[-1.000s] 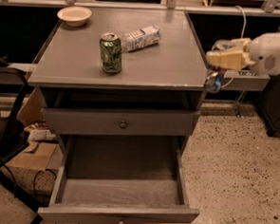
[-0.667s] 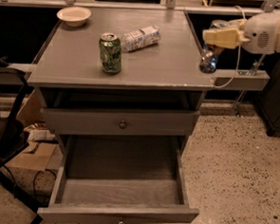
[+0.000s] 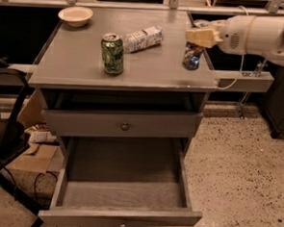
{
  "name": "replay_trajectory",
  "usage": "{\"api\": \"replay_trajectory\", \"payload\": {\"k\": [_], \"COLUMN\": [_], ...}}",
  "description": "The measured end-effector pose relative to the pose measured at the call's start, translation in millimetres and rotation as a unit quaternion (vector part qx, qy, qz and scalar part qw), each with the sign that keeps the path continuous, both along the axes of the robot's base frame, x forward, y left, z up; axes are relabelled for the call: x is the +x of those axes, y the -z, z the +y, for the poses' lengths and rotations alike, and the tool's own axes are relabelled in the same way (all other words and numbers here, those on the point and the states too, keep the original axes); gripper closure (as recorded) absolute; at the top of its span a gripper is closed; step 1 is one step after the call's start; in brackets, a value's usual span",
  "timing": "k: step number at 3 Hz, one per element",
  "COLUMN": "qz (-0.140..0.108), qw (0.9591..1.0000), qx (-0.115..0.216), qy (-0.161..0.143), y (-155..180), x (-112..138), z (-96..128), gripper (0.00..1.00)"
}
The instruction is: Pick redbull can from middle drawer and place on counter
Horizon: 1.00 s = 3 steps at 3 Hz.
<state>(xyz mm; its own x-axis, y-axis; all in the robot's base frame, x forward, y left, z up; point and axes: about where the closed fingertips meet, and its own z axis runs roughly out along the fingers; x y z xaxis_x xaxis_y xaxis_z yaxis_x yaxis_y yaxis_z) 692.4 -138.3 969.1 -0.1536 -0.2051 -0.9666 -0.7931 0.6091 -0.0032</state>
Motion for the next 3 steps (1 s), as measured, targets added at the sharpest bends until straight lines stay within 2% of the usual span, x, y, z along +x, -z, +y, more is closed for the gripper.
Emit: {"api": "replay_trajectory", "payload": {"k": [2, 3], "qz": [-0.051, -0.059], "qw": [0.9986, 0.9982], "qx": [-0.003, -0.004], "qy": [0.012, 0.011], "y": [65, 64], "x": [14, 15], "z": [34, 38], "gripper": [1.0, 0.82]}}
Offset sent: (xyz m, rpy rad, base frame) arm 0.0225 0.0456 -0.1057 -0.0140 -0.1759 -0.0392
